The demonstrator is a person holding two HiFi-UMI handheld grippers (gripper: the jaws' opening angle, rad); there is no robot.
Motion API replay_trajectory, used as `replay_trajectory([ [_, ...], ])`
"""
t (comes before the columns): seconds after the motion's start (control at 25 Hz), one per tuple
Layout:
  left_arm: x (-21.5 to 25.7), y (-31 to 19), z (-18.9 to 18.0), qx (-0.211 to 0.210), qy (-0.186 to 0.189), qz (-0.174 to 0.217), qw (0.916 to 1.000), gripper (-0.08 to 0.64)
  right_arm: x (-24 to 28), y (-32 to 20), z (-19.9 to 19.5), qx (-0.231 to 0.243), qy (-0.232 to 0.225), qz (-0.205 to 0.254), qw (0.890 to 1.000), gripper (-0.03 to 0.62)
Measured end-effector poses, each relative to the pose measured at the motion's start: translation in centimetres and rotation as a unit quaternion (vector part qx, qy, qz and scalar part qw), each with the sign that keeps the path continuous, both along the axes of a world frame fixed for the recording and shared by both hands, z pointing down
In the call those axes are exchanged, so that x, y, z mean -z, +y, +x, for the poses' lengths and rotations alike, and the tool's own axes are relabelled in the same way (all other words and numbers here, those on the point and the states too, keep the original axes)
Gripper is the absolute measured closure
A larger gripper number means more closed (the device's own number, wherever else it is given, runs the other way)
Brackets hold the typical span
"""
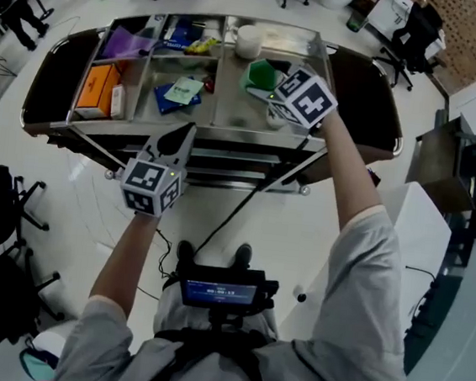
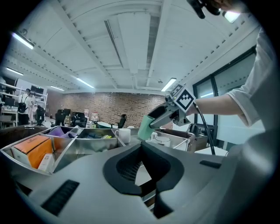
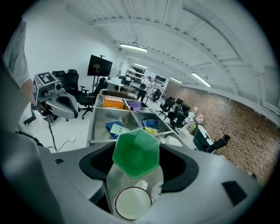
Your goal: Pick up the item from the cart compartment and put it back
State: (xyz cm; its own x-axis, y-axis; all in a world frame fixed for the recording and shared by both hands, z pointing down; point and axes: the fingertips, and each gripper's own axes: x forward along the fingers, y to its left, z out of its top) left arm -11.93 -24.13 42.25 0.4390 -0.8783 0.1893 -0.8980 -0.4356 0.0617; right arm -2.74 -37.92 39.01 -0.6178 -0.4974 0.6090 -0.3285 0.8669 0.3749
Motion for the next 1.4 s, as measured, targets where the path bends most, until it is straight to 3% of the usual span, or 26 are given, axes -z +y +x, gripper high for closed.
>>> replay_trajectory([
  [0.2,-0.3,-0.3,-0.5,0.008,-0.004,-0.006,0.9999,0.561,-3.6,-0.3,-2.6,0.060,0.075,-0.043,0.994,0.267],
  [0.44,-1.2,-0.2,-1.0,0.017,0.004,-0.010,0.9998,0.561,-7.3,1.2,-4.2,0.120,0.162,-0.098,0.974,0.267],
  [1.0,-2.3,0.0,-2.5,0.029,0.011,-0.019,0.9993,0.562,-11.2,1.6,-4.6,0.135,0.209,-0.154,0.956,0.263],
  [1.4,-2.7,-0.3,-2.4,0.026,0.013,-0.021,0.9994,0.561,-11.5,1.6,-4.6,0.147,0.214,-0.136,0.956,0.256],
])
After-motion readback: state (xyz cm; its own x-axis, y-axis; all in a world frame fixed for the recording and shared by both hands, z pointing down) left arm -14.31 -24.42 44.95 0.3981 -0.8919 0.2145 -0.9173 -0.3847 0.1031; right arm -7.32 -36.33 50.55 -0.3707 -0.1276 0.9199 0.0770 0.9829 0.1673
